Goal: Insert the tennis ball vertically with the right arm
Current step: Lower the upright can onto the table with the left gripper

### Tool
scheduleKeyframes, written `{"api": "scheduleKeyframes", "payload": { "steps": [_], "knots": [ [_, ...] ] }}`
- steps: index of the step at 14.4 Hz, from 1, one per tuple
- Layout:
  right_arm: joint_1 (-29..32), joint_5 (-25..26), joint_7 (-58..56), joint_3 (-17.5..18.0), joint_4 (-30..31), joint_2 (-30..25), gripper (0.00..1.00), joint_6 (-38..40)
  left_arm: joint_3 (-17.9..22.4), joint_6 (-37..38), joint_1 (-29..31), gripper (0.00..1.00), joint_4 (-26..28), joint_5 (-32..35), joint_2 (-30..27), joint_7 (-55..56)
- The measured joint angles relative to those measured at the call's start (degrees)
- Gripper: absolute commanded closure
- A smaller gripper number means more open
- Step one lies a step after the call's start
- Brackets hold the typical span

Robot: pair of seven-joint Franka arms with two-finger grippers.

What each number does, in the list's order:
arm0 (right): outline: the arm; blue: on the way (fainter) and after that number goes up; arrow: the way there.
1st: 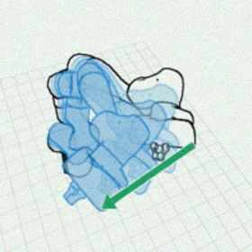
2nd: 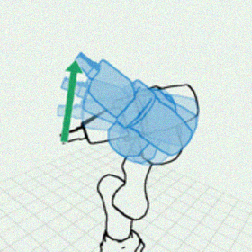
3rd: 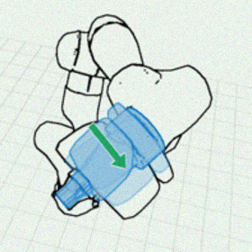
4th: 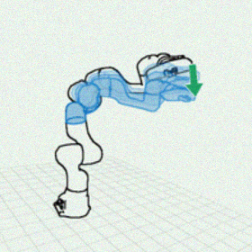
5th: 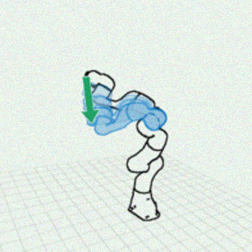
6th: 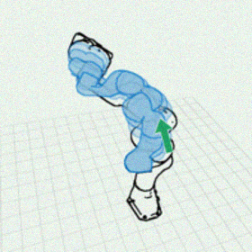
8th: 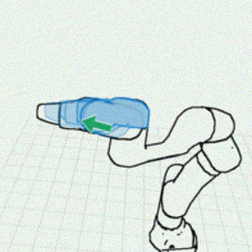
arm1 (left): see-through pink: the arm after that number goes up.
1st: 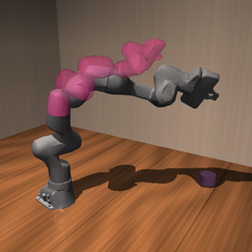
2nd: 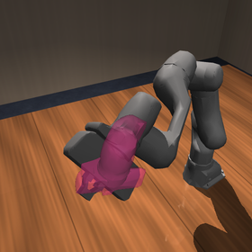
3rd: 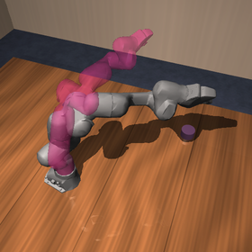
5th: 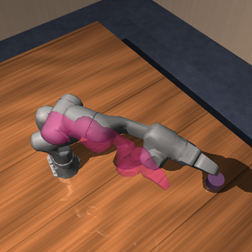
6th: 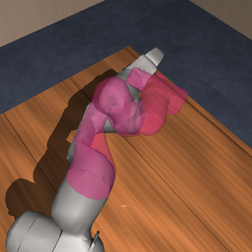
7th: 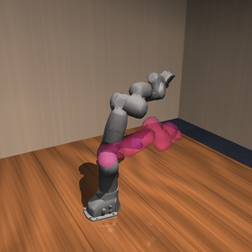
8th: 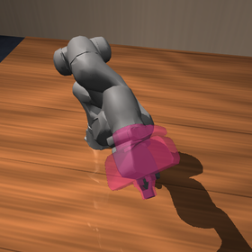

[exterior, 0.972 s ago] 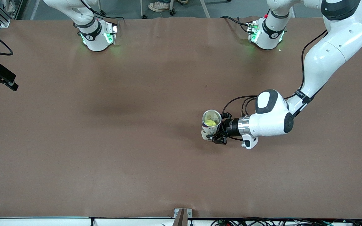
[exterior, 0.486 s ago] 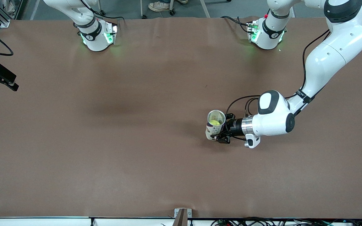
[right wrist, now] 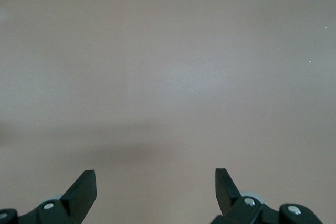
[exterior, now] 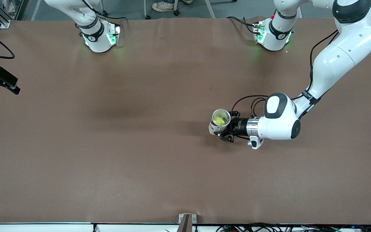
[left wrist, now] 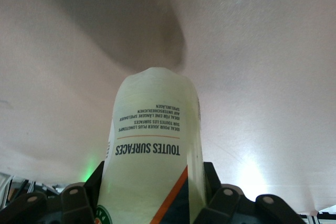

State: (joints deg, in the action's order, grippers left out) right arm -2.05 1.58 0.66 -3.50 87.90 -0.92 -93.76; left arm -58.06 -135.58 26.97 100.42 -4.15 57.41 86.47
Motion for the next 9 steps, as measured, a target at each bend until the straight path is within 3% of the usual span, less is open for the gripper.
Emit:
{"api": "scheduleKeyframes", "payload": {
  "steps": [6,9],
  "knots": [
    [0.0,0.0,0.0,0.0,0.1,0.0,0.0,0.0,0.3,0.3,-2.1,0.25,0.2,-2.2,0.0,0.0],
    [0.0,0.0,0.0,0.0,0.1,0.0,0.0,0.0,3.0,-1.5,-5.0,0.25,0.2,-2.2,0.0,0.0]
  ]
}}
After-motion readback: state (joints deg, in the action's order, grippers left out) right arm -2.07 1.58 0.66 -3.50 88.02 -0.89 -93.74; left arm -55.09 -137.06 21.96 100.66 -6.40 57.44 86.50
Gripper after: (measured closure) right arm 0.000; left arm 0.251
